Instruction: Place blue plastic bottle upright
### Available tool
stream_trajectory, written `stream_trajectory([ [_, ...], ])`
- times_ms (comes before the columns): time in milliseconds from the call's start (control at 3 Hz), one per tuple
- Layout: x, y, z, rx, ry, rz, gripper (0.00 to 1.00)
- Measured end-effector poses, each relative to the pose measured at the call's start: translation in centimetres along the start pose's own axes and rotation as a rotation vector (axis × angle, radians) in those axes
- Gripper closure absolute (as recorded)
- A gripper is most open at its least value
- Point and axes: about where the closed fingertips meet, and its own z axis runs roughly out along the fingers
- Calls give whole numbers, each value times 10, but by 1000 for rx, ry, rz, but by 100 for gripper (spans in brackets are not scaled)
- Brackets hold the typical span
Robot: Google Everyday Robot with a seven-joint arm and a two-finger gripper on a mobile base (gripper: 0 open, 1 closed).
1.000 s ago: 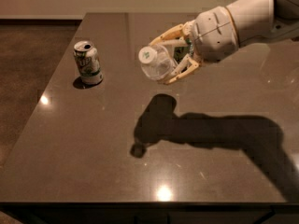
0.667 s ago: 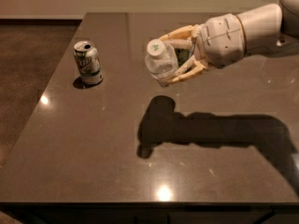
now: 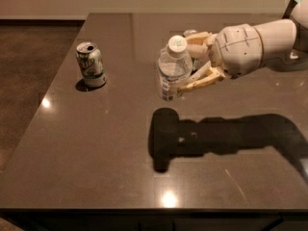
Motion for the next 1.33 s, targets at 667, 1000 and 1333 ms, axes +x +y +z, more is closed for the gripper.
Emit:
stream_trajectory([
  [667,8,-27,2,109,76,71,100],
  [1000,7,-41,6,175,96,106,100],
  [1333,6,-52,9,274,57,119,100],
])
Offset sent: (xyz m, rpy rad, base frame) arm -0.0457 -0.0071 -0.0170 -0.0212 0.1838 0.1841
